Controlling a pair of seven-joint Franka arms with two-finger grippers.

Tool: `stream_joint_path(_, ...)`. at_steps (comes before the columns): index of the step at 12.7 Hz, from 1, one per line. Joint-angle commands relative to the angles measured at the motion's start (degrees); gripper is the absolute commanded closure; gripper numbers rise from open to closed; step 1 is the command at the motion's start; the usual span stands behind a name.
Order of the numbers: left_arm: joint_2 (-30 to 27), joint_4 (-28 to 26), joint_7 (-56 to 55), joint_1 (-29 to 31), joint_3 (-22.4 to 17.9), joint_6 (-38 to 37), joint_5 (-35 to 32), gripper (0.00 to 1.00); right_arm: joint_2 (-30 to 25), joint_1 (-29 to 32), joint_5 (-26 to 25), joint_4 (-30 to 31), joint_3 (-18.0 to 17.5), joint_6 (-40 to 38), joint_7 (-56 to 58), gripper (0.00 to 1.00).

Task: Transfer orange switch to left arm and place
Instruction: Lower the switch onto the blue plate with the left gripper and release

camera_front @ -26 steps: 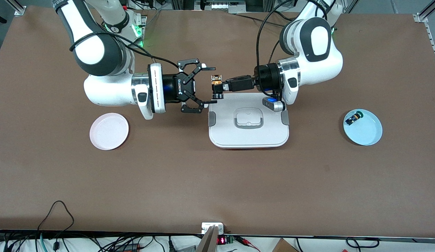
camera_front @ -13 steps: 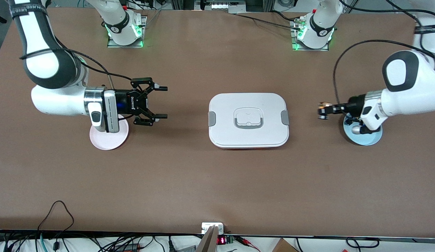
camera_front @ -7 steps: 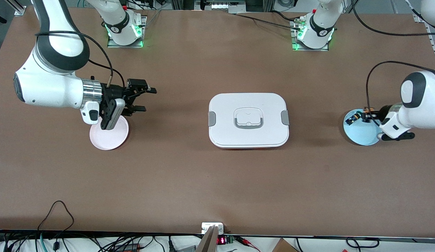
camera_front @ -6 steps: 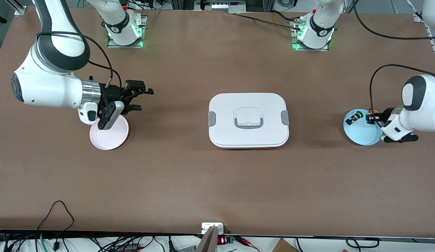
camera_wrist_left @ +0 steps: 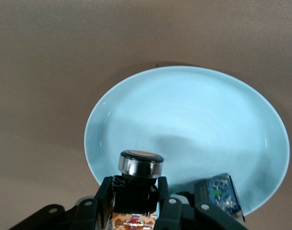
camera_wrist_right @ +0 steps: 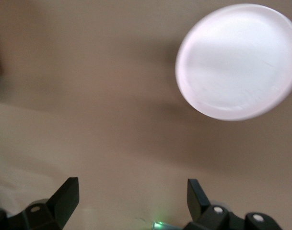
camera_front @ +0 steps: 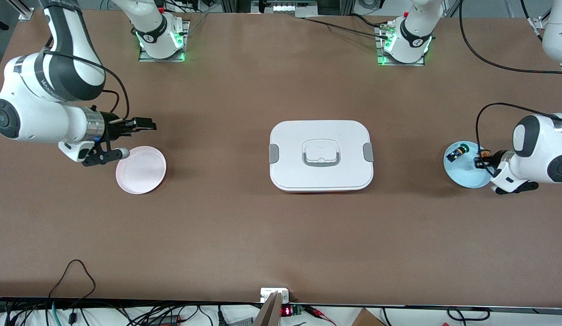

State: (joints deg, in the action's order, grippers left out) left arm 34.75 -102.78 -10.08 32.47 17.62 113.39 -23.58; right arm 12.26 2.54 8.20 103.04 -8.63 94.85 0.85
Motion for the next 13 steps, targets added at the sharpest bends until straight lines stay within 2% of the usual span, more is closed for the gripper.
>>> stream_joint_path(1,2.3,2.1,-2.2,0.7,0.4,0.8,-0.8,0.98,-0.7,0.0,-9.0,-7.0,-0.2,-7.5,-7.9,0.0)
stream_joint_path(3,3.9,2.8,-1.7,0.7,0.1,6.8,-1.1,0.96,0.0,0.8,-13.6,-15.6,0.0,-13.2,-7.2,0.0)
stream_joint_path(4,4.4,2.8,-1.4,0.7,-0.1,7.8,-1.3,0.93,-0.2,1.4,-13.9,-18.6,1.2,-14.0,-6.3,0.0)
stream_joint_path(5,4.5,2.9,-1.1,0.7,-0.2,7.9,-1.1,0.9,-0.7,1.9,-13.7,-19.8,3.2,-13.4,-6.1,0.0)
stream_joint_path(6,4.5,2.9,0.6,0.7,-0.1,8.0,-0.9,0.81,-0.7,1.7,-13.4,-21.7,6.1,-12.6,-6.4,0.0)
stream_joint_path(7,4.4,2.9,2.1,0.7,-0.1,8.1,-0.7,0.58,-0.7,1.2,-13.3,-22.7,8.2,-10.7,-6.3,0.0)
stream_joint_path(9,2.5,2.9,2.7,0.7,-0.1,8.0,1.1,0.0,-0.9,-1.8,-13.1,-22.7,11.6,-9.9,-5.3,0.0)
stream_joint_path(10,0.7,2.8,2.7,0.3,-0.1,7.3,3.9,0.0,-1.4,-3.9,-13.1,-22.7,13.6,-9.8,-4.0,0.0)
stream_joint_path(13,-6.6,2.3,2.6,-3.0,0.3,5.1,5.1,0.0,-4.3,-4.4,-12.9,-19.0,13.9,-6.7,-1.0,0.0)
